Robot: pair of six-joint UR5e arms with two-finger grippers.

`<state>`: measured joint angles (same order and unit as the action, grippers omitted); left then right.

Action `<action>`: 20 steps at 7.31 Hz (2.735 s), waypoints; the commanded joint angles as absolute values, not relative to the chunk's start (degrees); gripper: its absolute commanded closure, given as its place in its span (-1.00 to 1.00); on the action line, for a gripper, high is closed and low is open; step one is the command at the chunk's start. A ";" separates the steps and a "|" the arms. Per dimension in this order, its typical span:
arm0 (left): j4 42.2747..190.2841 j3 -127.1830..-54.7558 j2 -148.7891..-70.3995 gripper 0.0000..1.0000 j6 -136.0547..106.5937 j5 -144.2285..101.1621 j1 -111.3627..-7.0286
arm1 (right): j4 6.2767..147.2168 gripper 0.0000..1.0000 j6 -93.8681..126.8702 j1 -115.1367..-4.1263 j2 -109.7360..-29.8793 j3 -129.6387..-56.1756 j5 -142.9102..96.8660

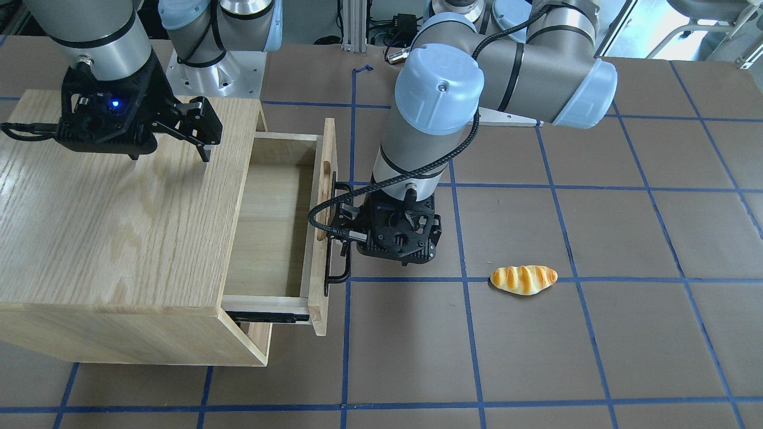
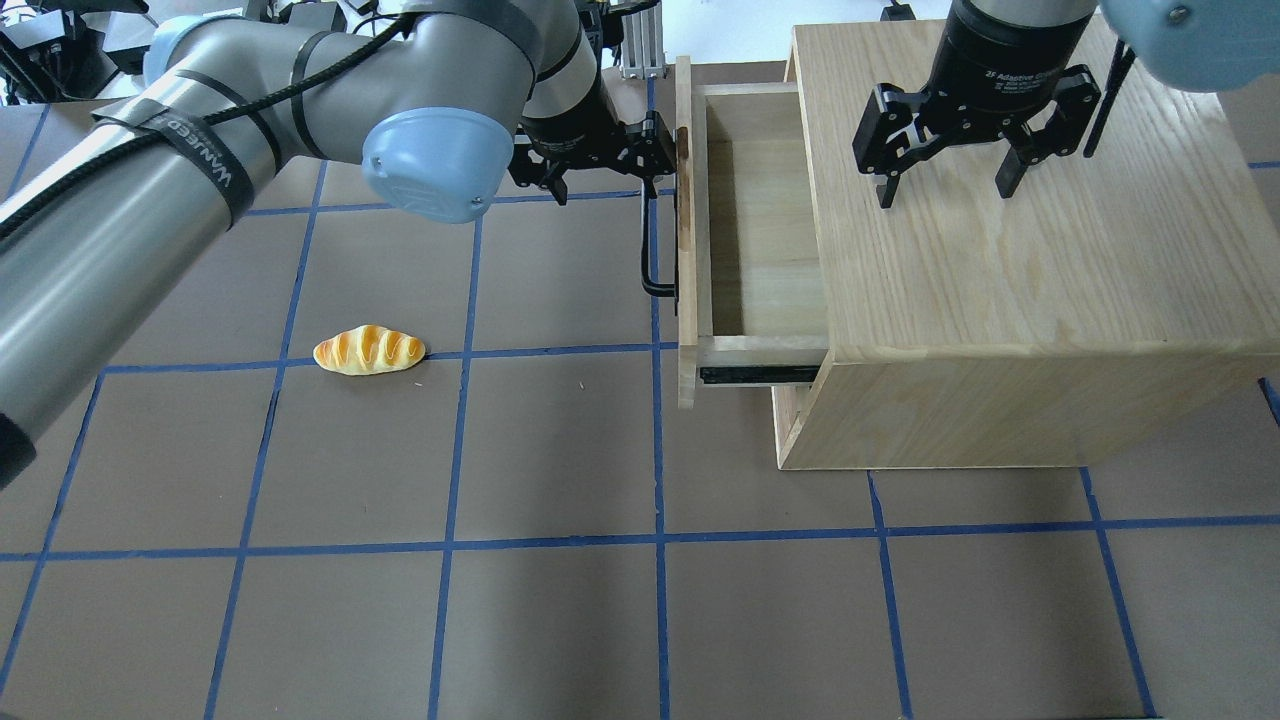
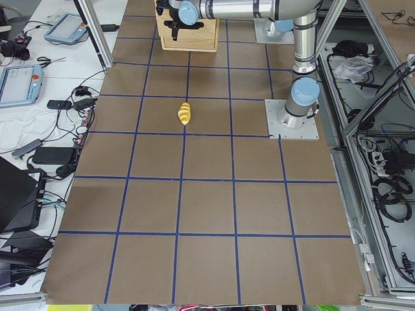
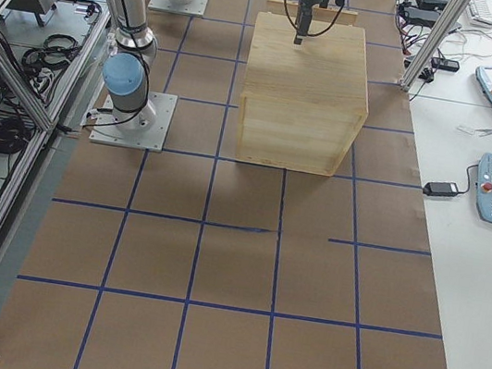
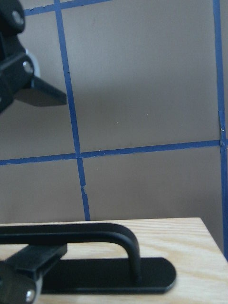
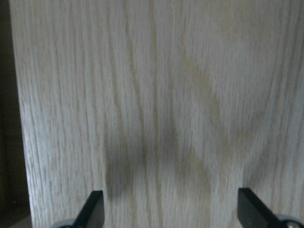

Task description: Open upper drawer

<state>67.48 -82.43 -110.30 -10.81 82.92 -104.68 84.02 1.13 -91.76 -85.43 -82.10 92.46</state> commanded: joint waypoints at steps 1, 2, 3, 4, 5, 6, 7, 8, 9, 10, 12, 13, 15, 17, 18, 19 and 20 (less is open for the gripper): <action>67.94 -82.44 -110.13 -1.00 -8.80 82.97 -103.54 | 84.02 -1.00 1.14 -91.76 -85.43 -82.09 92.46; 67.94 -82.44 -110.13 -1.00 -8.53 82.97 -103.36 | 84.02 -1.00 1.14 -91.76 -85.43 -82.09 92.46; 67.94 -82.35 -110.13 -1.00 -8.35 82.97 -103.10 | 84.02 -1.00 1.14 -91.76 -85.43 -82.18 92.46; 68.11 -82.35 -109.78 -1.00 -6.52 82.97 -102.14 | 84.02 -1.00 1.06 -91.76 -85.43 -82.09 92.46; 68.20 -82.44 -109.78 -1.00 -6.07 82.97 -101.78 | 84.02 -1.00 1.05 -91.76 -85.43 -82.09 92.46; 68.20 -82.44 -109.86 -1.00 -6.06 82.97 -101.69 | 84.02 -1.00 1.05 -91.76 -85.43 -82.18 92.46; 68.38 -82.44 -109.78 -1.00 -4.85 82.97 -101.52 | 84.02 -1.00 1.14 -91.76 -85.43 -82.09 92.46; 68.47 -82.44 -109.86 -1.00 -3.96 83.06 -101.17 | 84.02 -1.00 1.14 -91.76 -85.43 -82.09 92.46; 68.55 -82.44 -109.86 -1.00 -3.26 83.75 -100.90 | 84.02 -1.00 1.06 -91.76 -85.43 -82.09 92.46; 68.55 -82.44 -109.60 -1.00 -2.47 83.85 -100.64 | 84.02 -1.00 1.05 -91.76 -85.43 -82.09 92.46; 69.69 -82.35 -109.34 -1.00 -2.20 83.85 -99.85 | 84.02 -1.00 1.14 -91.76 -85.43 -82.09 92.46; 71.52 -82.18 -108.38 -1.00 -2.63 83.85 -99.84 | 84.02 -1.00 1.14 -91.76 -85.43 -82.09 92.46; 81.06 -79.12 -105.22 -1.00 -2.90 83.94 -99.58 | 84.02 -1.00 1.14 -91.76 -85.43 -82.09 92.46; 88.30 -77.26 -102.14 -1.00 -2.47 86.55 -95.13 | 84.02 -1.00 1.14 -91.76 -85.43 -82.09 92.46; 91.64 -77.78 -100.21 -1.00 -2.29 86.92 -91.88 | 84.02 -1.00 1.06 -91.76 -85.43 -82.18 92.46; 93.67 -78.04 -99.06 -1.00 -2.29 89.45 -90.45 | 84.02 -1.00 1.14 -91.76 -85.43 -82.18 92.46; 94.13 -78.92 -97.14 -1.00 -2.29 90.78 -90.18 | 84.02 -1.00 1.14 -91.76 -85.43 -82.09 92.46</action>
